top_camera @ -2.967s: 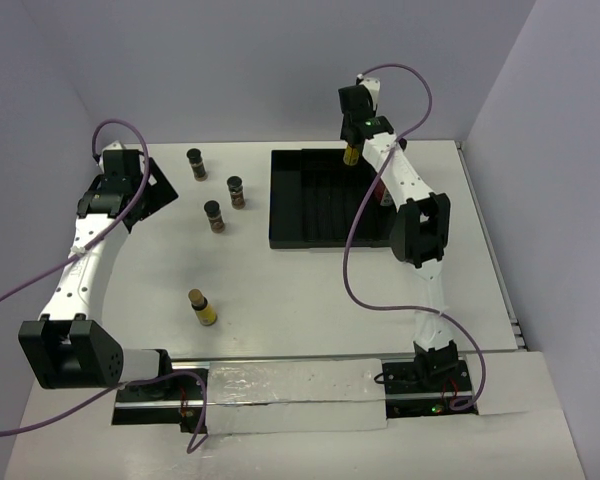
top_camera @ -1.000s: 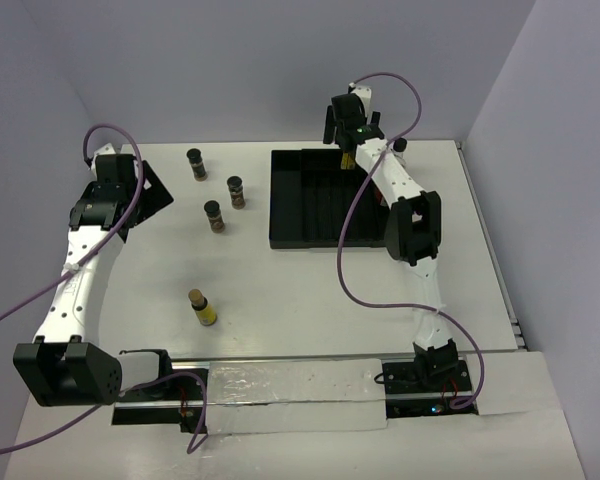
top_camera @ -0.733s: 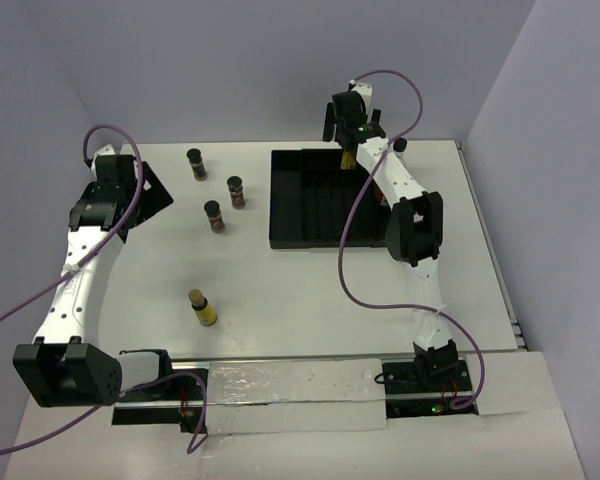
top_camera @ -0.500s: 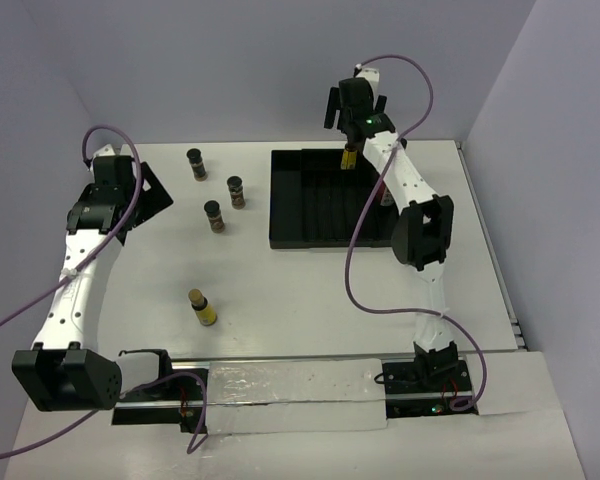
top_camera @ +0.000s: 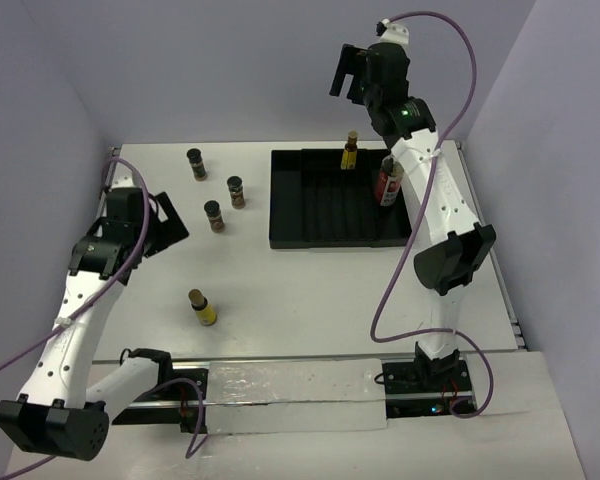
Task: Organize the condiment bottles
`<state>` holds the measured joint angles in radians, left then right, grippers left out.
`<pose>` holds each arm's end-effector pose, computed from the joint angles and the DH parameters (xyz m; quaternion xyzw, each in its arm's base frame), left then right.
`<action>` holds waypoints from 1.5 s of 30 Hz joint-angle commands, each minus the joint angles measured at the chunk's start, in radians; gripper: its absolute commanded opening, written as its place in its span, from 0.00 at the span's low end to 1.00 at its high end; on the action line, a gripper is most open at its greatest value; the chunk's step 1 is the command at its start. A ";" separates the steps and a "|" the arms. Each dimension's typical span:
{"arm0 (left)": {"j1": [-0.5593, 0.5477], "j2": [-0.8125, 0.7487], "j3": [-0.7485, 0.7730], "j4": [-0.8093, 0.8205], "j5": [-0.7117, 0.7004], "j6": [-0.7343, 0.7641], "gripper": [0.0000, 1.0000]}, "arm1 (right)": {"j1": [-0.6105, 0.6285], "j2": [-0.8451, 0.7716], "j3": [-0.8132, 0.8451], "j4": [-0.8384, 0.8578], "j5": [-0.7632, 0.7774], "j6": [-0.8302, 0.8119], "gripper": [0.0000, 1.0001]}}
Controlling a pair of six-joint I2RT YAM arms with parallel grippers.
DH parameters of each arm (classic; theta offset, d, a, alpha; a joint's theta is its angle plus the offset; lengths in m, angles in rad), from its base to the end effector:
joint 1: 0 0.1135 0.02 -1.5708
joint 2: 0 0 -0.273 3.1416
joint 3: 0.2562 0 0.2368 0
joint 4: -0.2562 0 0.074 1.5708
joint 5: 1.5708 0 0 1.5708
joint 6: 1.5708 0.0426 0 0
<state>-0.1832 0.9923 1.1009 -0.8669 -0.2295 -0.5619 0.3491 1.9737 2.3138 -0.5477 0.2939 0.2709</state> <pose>0.1746 -0.0225 0.3471 -0.2162 0.8877 -0.0449 0.4039 0.4132 0.1373 0.4740 0.0622 0.7712 0.0818 0.6282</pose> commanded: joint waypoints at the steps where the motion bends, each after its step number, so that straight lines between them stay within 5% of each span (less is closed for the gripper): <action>1: -0.134 -0.054 -0.058 -0.077 0.004 -0.129 0.99 | 0.022 -0.054 -0.026 -0.037 -0.039 -0.001 1.00; 20: -0.452 -0.093 -0.149 -0.313 -0.109 -0.527 0.88 | 0.060 -0.112 -0.129 -0.078 -0.037 -0.001 1.00; 36: -0.474 -0.080 -0.201 -0.318 -0.157 -0.597 0.74 | 0.079 -0.080 -0.123 -0.079 -0.045 -0.001 1.00; 45: -0.475 -0.079 -0.203 -0.310 -0.161 -0.594 0.53 | 0.080 -0.071 -0.124 -0.079 -0.045 -0.001 1.00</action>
<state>-0.6537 0.9176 0.8978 -1.1931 -0.3693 -1.1467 0.4210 1.9427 2.1857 -0.6422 0.2493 0.2714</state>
